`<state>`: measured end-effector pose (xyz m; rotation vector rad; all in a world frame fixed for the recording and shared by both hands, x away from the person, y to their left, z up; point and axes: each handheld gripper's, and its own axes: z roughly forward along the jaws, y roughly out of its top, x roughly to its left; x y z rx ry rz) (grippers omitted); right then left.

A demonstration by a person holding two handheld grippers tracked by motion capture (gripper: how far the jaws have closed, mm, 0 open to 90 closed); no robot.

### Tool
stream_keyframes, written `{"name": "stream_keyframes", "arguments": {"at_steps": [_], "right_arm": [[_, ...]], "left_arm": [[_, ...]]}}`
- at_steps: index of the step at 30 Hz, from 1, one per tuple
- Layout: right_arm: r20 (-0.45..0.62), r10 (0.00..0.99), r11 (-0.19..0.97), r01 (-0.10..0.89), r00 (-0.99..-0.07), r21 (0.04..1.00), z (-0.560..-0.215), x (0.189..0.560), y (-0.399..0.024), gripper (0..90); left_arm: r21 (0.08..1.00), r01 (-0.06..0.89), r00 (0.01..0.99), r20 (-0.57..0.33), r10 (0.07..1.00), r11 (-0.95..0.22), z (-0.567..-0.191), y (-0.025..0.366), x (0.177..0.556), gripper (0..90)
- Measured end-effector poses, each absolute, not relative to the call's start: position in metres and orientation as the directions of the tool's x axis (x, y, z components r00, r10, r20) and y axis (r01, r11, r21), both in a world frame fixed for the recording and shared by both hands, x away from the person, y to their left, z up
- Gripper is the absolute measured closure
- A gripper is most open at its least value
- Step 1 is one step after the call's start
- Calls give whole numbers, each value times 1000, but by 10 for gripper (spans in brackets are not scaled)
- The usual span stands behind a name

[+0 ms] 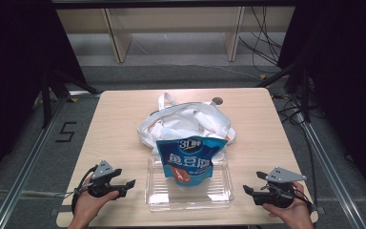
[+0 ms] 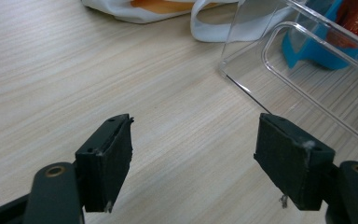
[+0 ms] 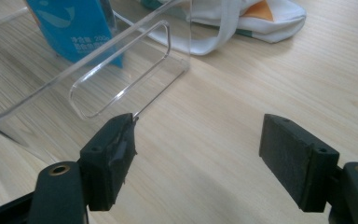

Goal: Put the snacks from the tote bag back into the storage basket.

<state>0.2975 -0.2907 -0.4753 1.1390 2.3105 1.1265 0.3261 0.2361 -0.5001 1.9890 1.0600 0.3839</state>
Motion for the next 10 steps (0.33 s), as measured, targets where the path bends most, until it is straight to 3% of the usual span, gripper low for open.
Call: {"name": "stream_keyframes", "arguments": {"at_steps": [10], "right_arm": [[12,773,403,504,-635,764,-480,301,-296,271]], "left_arm": [[769,542,615,-85,784,-341,-499,239,327,263]]}}
